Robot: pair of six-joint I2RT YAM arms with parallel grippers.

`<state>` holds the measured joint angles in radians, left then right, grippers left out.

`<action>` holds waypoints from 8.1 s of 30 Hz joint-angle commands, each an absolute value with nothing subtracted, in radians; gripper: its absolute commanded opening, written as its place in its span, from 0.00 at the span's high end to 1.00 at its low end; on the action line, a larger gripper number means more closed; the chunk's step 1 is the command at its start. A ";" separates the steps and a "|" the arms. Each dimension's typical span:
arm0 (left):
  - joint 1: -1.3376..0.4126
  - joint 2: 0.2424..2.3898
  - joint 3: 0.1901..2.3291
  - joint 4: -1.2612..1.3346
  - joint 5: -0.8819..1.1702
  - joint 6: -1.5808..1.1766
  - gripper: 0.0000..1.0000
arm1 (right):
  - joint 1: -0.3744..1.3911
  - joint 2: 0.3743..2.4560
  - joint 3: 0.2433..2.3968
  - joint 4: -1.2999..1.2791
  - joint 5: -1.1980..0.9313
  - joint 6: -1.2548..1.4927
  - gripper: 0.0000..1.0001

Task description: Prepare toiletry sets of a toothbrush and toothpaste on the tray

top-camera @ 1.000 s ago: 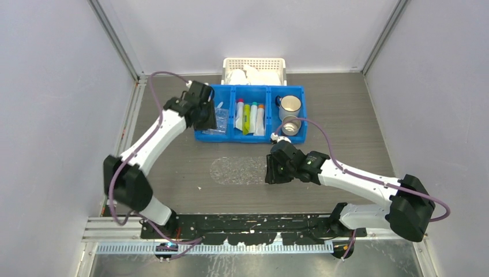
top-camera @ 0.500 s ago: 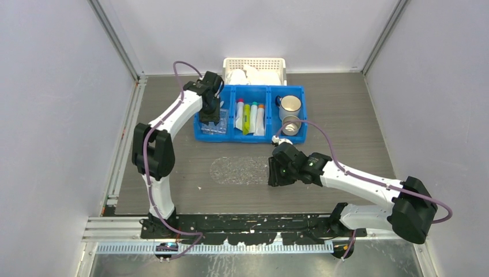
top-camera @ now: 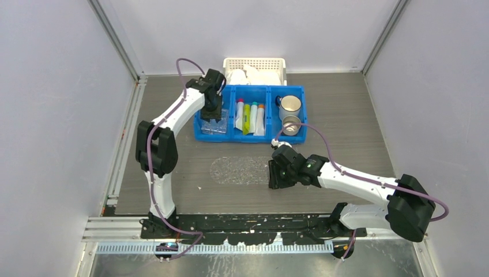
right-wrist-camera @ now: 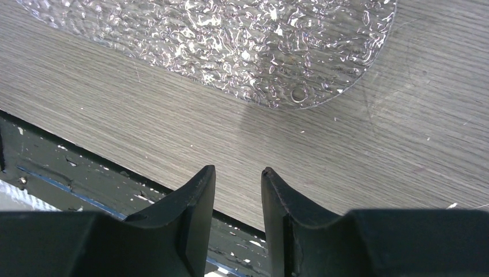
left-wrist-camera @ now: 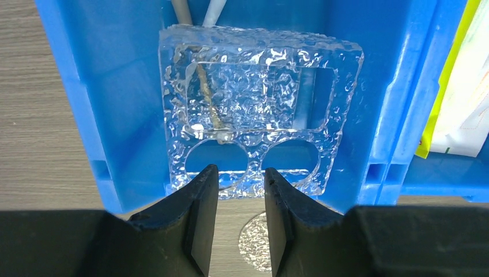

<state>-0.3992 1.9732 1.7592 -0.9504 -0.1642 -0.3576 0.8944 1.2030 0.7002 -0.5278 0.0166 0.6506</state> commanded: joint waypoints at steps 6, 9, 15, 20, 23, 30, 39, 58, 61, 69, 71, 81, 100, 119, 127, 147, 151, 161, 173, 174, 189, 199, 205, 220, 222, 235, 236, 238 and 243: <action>-0.419 2.018 1.819 -0.937 -0.177 -0.346 0.63 | 0.892 1.212 0.684 -0.479 0.013 0.639 0.58; -0.420 2.039 1.830 -0.943 -0.190 -0.348 0.64 | 0.893 1.214 0.681 -0.475 0.013 0.639 0.58; -0.420 2.034 1.795 -0.923 -0.232 -0.367 0.76 | 0.891 1.214 0.673 -0.468 -0.020 0.642 0.58; -0.420 1.995 1.763 -0.910 -0.262 -0.381 0.97 | 0.892 1.209 0.666 -0.465 -0.019 0.645 0.58; -0.421 1.959 1.762 -0.929 -0.274 -0.386 0.98 | 0.892 1.206 0.664 -0.463 -0.025 0.649 0.58; -0.426 1.857 1.862 -1.069 -0.298 -0.386 0.96 | 0.891 1.176 0.654 -0.456 -0.029 0.660 0.59; -0.451 1.731 1.952 -1.299 -0.213 -0.433 0.93 | 0.892 1.114 0.723 -0.570 -0.005 0.628 0.59; -0.801 1.610 1.557 -1.136 -0.146 -0.881 0.89 | 0.824 1.026 0.985 -0.891 0.239 0.594 0.56; -0.825 1.643 1.525 -1.064 -0.126 -0.932 0.89 | 0.818 1.015 0.994 -0.911 0.236 0.586 0.56; -0.913 1.739 1.527 -1.020 -0.164 -1.040 0.87 | 0.814 0.985 0.987 -0.928 0.211 0.577 0.56; -0.933 1.763 1.527 -1.032 -0.173 -1.057 0.87 | 0.814 0.976 0.981 -0.924 0.199 0.575 0.56; -0.962 1.762 1.457 -1.011 -0.230 -1.098 0.81 | 0.814 0.926 0.959 -0.910 0.174 0.577 0.56; -0.959 1.802 1.437 -0.951 -0.215 -1.051 0.70 | 0.814 0.937 0.944 -0.896 0.165 0.578 0.56; -0.956 1.689 1.745 -1.197 -0.370 -0.859 0.50 | 0.806 1.052 1.076 -0.928 0.204 0.519 0.51; -0.689 1.727 1.922 -1.179 -0.183 -0.658 0.46 | 0.620 1.306 1.367 -0.960 0.213 0.404 0.55; -0.367 1.874 1.922 -1.047 -0.005 -0.488 0.49 | 0.341 1.859 1.716 -0.880 0.058 0.359 0.59; -0.360 1.863 1.869 -1.021 -0.005 -0.488 0.49 | 0.340 1.905 1.745 -0.881 0.042 0.357 0.59; -0.355 1.838 1.761 -0.967 0.051 -0.502 0.51 | 0.345 1.960 1.678 -0.822 0.012 0.381 0.62; -0.354 1.795 1.690 -0.941 0.057 -0.512 0.52 | 0.403 2.010 1.665 -0.830 0.050 0.373 0.73; -0.354 1.789 1.681 -0.939 0.058 -0.513 0.52 | 0.405 2.003 1.661 -0.833 0.063 0.374 0.77; -0.353 1.725 1.605 -0.908 0.063 -0.521 0.52 | 0.497 1.705 1.671 -0.999 0.301 0.326 0.92; -0.353 1.696 1.578 -0.902 0.070 -0.531 0.52 | 0.700 1.589 1.526 -1.048 0.319 0.420 0.93; -0.353 1.674 1.553 -0.899 0.067 -0.534 0.52 | 0.815 1.590 1.431 -1.003 0.345 0.491 0.93; -0.353 1.651 1.543 -0.905 0.061 -0.535 0.52 | 0.859 1.676 1.307 -0.848 0.283 0.525 0.92; -0.353 1.651 1.544 -0.906 0.061 -0.535 0.52 | 0.860 1.683 1.304 -0.834 0.273 0.525 0.91; -0.353 1.659 1.548 -0.909 0.065 -0.544 0.52 | 0.869 1.707 1.313 -0.844 0.258 0.516 0.91; -0.353 1.658 1.547 -0.908 0.064 -0.544 0.52 | 0.870 1.705 1.310 -0.842 0.256 0.517 0.91; -0.353 1.660 1.546 -0.907 0.063 -0.544 0.52 | 0.873 1.703 1.306 -0.843 0.255 0.518 0.90; -0.353 1.661 1.539 -0.902 0.064 -0.547 0.52 | 0.874 1.696 1.300 -0.853 0.259 0.520 0.83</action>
<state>-0.3595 1.6955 1.5475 -0.9310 0.0544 -0.5419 0.8654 1.7107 1.2961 -0.8597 0.2512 0.5079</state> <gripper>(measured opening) 0.483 0.163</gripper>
